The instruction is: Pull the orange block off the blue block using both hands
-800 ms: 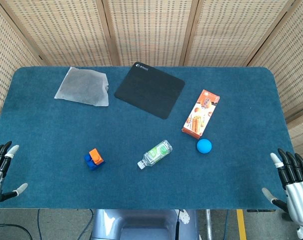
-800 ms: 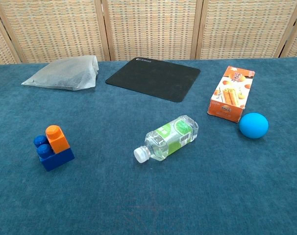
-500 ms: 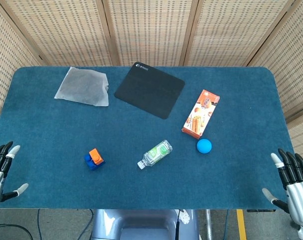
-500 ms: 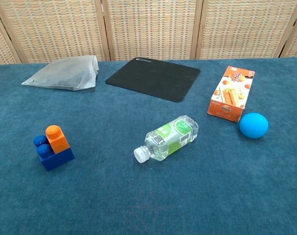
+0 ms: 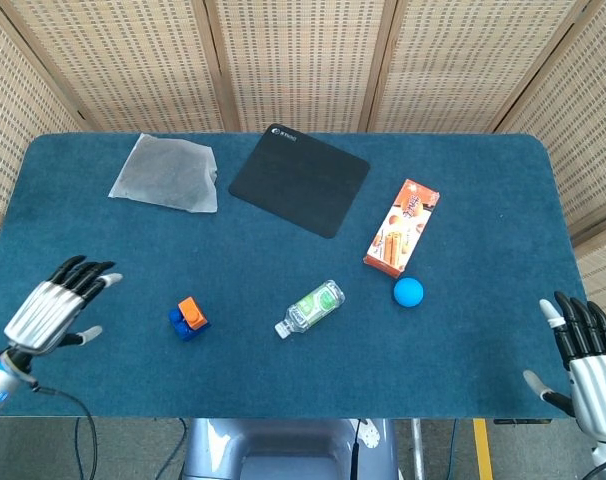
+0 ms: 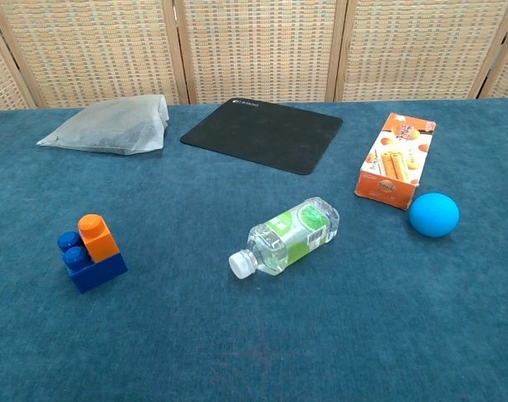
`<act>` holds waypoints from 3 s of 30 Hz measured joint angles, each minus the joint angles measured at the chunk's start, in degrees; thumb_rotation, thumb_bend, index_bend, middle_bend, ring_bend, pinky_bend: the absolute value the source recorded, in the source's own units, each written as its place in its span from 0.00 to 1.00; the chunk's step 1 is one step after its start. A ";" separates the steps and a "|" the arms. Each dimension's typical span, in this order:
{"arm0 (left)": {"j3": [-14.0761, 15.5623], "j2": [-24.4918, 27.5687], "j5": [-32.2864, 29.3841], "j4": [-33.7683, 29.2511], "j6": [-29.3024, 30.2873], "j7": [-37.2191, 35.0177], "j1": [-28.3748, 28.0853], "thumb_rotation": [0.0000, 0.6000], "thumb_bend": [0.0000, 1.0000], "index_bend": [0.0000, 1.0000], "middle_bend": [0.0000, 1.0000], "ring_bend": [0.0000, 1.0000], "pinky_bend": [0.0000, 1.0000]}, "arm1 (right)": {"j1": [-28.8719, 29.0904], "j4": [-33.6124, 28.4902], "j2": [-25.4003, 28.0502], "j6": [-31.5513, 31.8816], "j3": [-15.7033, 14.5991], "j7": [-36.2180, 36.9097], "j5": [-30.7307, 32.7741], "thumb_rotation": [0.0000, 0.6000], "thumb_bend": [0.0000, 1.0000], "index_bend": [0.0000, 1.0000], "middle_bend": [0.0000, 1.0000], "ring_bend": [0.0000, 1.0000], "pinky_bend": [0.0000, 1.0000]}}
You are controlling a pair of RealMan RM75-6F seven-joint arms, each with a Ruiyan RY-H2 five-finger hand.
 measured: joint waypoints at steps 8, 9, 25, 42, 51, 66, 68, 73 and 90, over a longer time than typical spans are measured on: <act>1.70 -9.56 6.84 14.06 -4.82 -9.92 -10.93 1.00 0.23 0.28 0.21 0.22 0.12 | 0.69 -0.08 -0.51 -1.92 0.64 -1.40 2.16 1.00 0.00 0.00 0.00 0.00 0.00; 1.93 -10.72 7.10 15.03 -5.36 -10.10 -11.76 1.00 0.23 0.28 0.21 0.22 0.12 | 0.76 -0.07 -0.56 -2.12 0.66 -1.50 2.29 1.00 0.00 0.00 0.00 0.00 0.00; 5.87 -18.23 7.93 19.89 -8.02 -8.67 -16.54 1.00 0.27 0.30 0.27 0.26 0.13 | 0.95 0.22 -0.78 -2.70 0.93 -1.29 3.62 1.00 0.00 0.00 0.00 0.00 0.00; 5.88 -18.49 4.53 18.77 -4.76 -8.45 -17.96 1.00 0.44 0.65 0.67 0.59 0.20 | 1.00 0.41 -0.58 -2.73 0.72 0.12 3.55 1.00 0.00 0.00 0.00 0.00 0.00; 0.15 -16.23 -5.97 15.30 -0.75 -19.61 -15.67 1.00 0.45 0.65 0.67 0.59 0.20 | 2.09 0.91 -0.91 -3.78 1.00 0.56 3.24 1.00 0.00 0.00 0.00 0.00 0.00; -11.69 -18.69 -28.64 0.81 -13.22 -55.95 -15.07 1.00 0.45 0.65 0.67 0.59 0.20 | 14.83 2.63 0.55 -13.33 5.12 10.22 -1.11 1.00 0.00 0.00 0.00 0.00 0.00; -13.28 -19.19 -30.84 -1.35 -15.69 -57.68 -15.71 1.00 0.45 0.65 0.67 0.59 0.20 | 17.15 2.49 0.63 -14.76 6.04 11.34 -1.82 1.00 0.00 0.00 0.00 0.00 0.00; -17.43 -21.32 -36.33 -4.83 -21.23 -59.61 -18.34 1.00 0.45 0.65 0.67 0.59 0.20 | 22.47 1.99 0.40 -19.07 8.17 12.15 -2.48 1.00 0.00 0.00 0.00 0.00 0.00; -26.27 -29.05 -49.33 -5.30 -30.86 -55.00 -25.91 1.00 0.45 0.65 0.67 0.59 0.19 | 39.94 -0.86 -10.27 -33.37 16.05 7.42 6.50 1.00 0.00 0.00 0.00 0.00 0.00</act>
